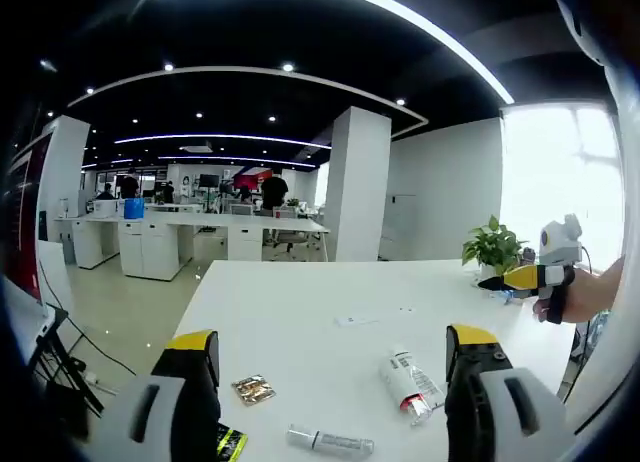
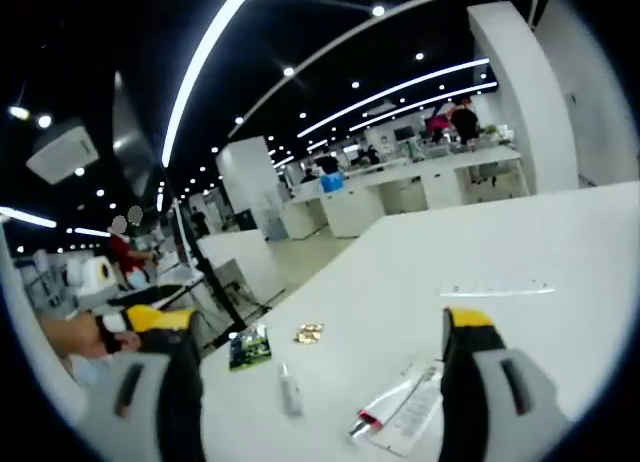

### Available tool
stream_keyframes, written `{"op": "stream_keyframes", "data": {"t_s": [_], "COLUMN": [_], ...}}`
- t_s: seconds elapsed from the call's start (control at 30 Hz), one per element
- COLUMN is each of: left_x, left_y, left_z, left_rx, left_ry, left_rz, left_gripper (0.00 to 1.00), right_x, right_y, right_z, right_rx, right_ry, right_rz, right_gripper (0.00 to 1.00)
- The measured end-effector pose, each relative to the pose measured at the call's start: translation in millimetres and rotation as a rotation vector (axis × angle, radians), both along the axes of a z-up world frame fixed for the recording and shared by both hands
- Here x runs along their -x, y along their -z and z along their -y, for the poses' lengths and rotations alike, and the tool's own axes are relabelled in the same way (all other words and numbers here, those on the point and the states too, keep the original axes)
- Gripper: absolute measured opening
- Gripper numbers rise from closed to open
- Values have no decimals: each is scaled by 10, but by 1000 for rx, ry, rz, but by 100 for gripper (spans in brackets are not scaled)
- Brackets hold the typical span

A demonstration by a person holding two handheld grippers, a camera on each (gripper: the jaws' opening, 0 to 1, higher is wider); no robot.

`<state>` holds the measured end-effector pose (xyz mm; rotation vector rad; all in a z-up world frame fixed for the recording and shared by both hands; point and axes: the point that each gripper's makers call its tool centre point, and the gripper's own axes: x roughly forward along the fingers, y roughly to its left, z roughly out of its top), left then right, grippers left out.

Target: Arrange the skincare products in the storage area until every visible bottle or jar stands upright without overlapping.

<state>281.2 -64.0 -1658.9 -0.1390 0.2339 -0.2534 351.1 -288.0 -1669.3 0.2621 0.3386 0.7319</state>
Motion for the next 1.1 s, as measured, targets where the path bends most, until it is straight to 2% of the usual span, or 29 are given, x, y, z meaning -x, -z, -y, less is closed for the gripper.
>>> {"op": "stream_keyframes", "data": {"t_s": [0.07,0.27,0.47,0.63,0.77,0.93,1.1], "left_x": [-27,-108,-183,-256,-350,-439,-489], "left_y": [-51,-12,23,94,143,147,202], "left_z": [-7,70,251,402,515,664,810], "left_rx": [7,4,8,15,5,7,3], "left_ry": [-7,16,66,125,172,228,285], "left_rz": [26,20,17,-4,-15,-14,-27], "left_gripper": [99,100,100,100,100,100,100], "right_x": [37,137,206,227,250,315,384], "right_y": [17,7,66,27,34,13,37], "right_z": [-13,31,84,210,417,537,688], "right_rx": [7,20,36,38,9,29,31], "right_ry": [-9,-10,-3,37,119,158,216], "right_rz": [-5,-10,-27,-14,-42,-21,-26], "right_gripper": [99,99,99,99,99,99,99]}}
